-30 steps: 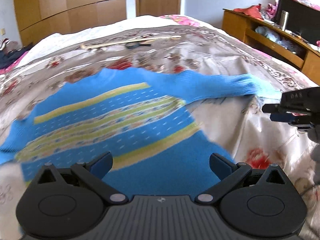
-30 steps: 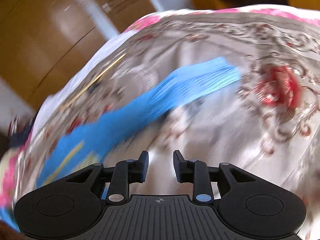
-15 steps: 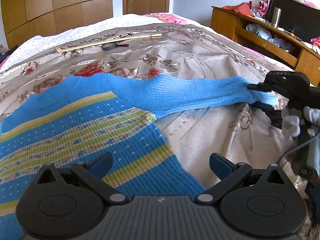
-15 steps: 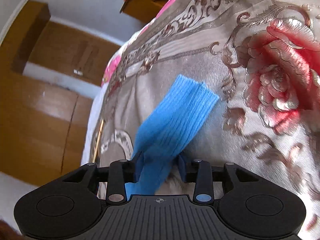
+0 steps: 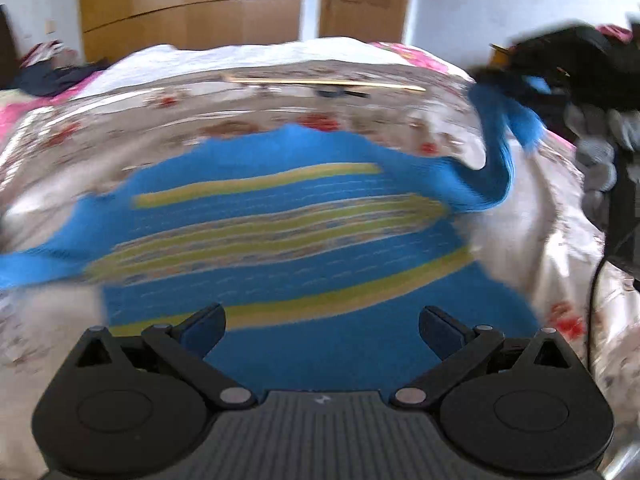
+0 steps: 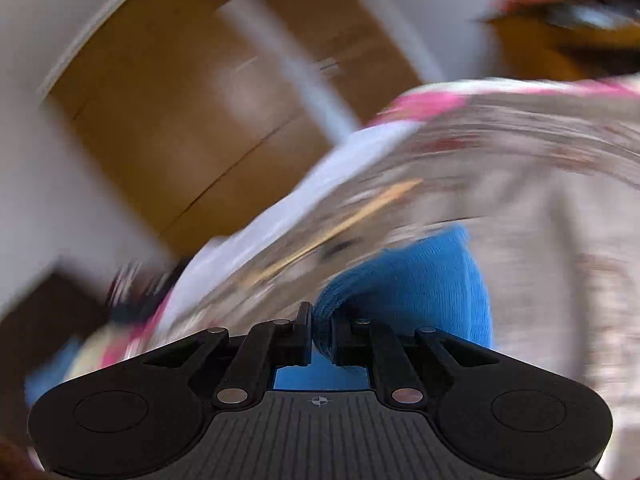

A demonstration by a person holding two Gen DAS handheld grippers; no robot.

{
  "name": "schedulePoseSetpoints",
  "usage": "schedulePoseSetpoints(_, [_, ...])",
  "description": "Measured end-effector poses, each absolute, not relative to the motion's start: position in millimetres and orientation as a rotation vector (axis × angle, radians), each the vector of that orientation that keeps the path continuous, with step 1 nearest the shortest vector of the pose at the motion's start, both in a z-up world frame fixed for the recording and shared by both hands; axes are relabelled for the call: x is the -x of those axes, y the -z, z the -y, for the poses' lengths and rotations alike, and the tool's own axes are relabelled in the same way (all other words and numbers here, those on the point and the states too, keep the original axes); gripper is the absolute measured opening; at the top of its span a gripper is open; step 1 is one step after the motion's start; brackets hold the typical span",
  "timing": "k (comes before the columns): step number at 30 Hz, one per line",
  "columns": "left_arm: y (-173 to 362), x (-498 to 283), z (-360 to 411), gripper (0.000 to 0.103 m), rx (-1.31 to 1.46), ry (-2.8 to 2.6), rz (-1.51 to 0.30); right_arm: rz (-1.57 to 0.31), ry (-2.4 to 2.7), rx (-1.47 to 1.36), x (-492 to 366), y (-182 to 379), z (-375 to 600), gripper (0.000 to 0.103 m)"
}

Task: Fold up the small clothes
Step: 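Grasp the sweater sleeve cuff with the right gripper and lift it, then carry the sleeve across the sweater body with the right gripper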

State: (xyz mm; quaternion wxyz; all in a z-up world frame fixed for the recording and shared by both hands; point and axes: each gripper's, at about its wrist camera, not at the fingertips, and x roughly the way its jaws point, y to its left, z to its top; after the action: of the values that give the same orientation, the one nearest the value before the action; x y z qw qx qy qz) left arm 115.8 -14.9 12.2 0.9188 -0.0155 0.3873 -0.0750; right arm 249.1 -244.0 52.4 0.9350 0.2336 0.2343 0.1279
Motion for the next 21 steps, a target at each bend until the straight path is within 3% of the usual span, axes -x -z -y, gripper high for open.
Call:
schedulePoseSetpoints(3, [-10.3, -97.7, -21.5, 0.103, 0.05, 0.096, -0.777, -0.505, -0.421, -0.185, -248.2, -44.4, 140.2, 0.009])
schedulePoseSetpoints(8, [2.6, -83.2, -56.1, 0.103, 0.048, -0.003, -0.764, -0.605, -0.517, 0.215, -240.4, 17.9, 29.6, 0.009])
schedulePoseSetpoints(17, [14.5, -81.8, -67.7, 0.103, 0.073, 0.056, -0.772, -0.627, -0.52, 0.339, -234.4, 30.5, 13.3, 0.016])
schedulePoseSetpoints(21, [13.0, -78.6, -75.8, 0.103, 0.119, 0.058, -0.77, -0.599, -0.526, 0.375, -236.7, 26.7, -1.4, 0.03])
